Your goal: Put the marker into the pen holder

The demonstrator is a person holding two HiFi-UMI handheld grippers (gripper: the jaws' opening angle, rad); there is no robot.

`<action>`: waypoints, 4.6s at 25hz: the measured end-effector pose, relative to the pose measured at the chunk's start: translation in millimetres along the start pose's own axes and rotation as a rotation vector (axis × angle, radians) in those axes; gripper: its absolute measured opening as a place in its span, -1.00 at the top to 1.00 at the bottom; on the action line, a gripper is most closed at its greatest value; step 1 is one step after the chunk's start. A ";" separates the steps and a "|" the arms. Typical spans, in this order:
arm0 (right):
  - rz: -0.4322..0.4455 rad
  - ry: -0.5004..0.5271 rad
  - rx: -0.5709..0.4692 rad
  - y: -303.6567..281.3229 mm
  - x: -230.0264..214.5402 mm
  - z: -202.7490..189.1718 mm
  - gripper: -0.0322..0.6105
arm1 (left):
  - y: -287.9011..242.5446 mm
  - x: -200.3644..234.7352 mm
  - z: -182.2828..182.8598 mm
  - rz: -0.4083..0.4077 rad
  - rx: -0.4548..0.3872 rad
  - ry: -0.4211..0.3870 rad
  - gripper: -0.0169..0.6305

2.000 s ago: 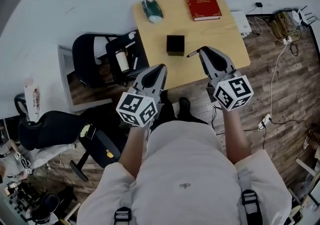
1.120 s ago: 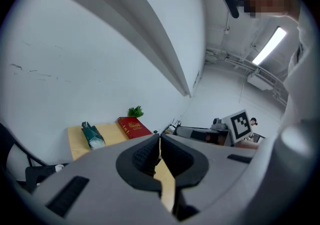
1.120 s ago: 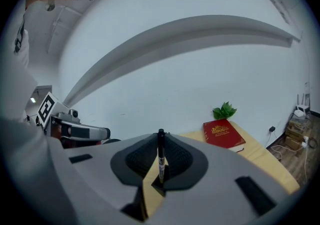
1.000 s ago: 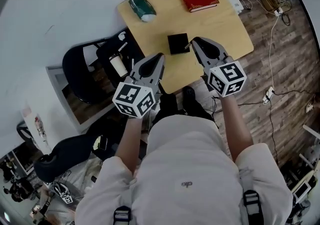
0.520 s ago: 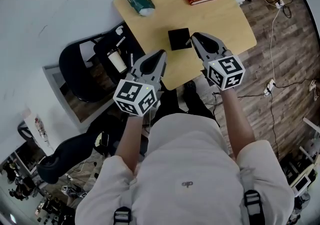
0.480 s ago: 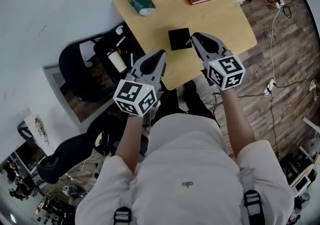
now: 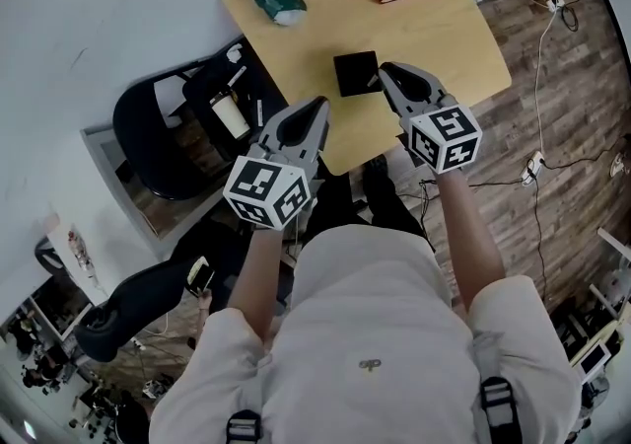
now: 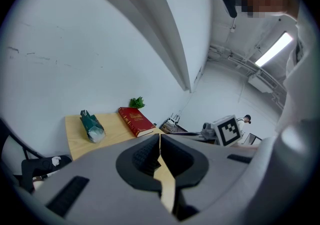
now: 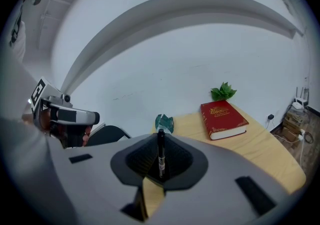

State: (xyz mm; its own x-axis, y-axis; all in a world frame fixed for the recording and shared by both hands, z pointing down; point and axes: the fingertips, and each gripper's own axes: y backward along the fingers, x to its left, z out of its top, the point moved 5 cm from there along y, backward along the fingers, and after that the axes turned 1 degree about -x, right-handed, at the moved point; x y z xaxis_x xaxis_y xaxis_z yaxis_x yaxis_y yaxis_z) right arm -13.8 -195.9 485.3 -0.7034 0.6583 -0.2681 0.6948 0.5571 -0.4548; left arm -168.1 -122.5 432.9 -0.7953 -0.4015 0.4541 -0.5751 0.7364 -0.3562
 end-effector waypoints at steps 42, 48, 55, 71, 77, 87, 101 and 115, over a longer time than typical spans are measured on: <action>0.001 0.033 0.222 -54.6 -2.6 -61.1 0.77 | -17.0 12.3 -14.5 -0.032 0.036 0.039 0.92; 0.008 0.062 0.250 -57.5 -1.0 -64.6 0.77 | -17.5 11.8 -13.8 -0.045 0.029 0.045 0.92; 0.023 0.060 0.262 -62.2 0.7 -66.2 0.77 | -17.8 11.9 -13.3 -0.050 0.028 0.044 0.92; -0.028 0.092 0.268 -60.9 -7.1 -66.5 0.75 | -18.7 8.5 -12.6 -0.052 0.028 0.040 0.92; -0.041 0.097 0.269 -56.1 -8.6 -66.5 0.74 | -17.8 6.9 -13.6 -0.054 0.031 0.039 0.92; -0.055 0.102 0.272 -51.2 -10.5 -64.1 0.70 | -18.4 3.7 -11.4 -0.060 0.029 0.033 0.92; -0.076 0.113 0.255 -43.0 -15.9 -57.8 0.66 | -14.8 -5.6 -6.3 -0.061 0.018 0.013 0.92; -0.061 0.130 0.220 -23.3 -14.7 -44.4 0.66 | -10.2 -29.0 -0.9 -0.049 -0.008 -0.012 0.92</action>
State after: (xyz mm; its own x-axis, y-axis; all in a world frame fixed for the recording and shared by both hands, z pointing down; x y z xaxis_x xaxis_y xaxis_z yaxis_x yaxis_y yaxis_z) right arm -13.0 -196.1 537.6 -0.7081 0.6941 -0.1295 0.5921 0.4839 -0.6444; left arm -139.1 -117.9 424.1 -0.7685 -0.4435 0.4612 -0.6119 0.7202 -0.3270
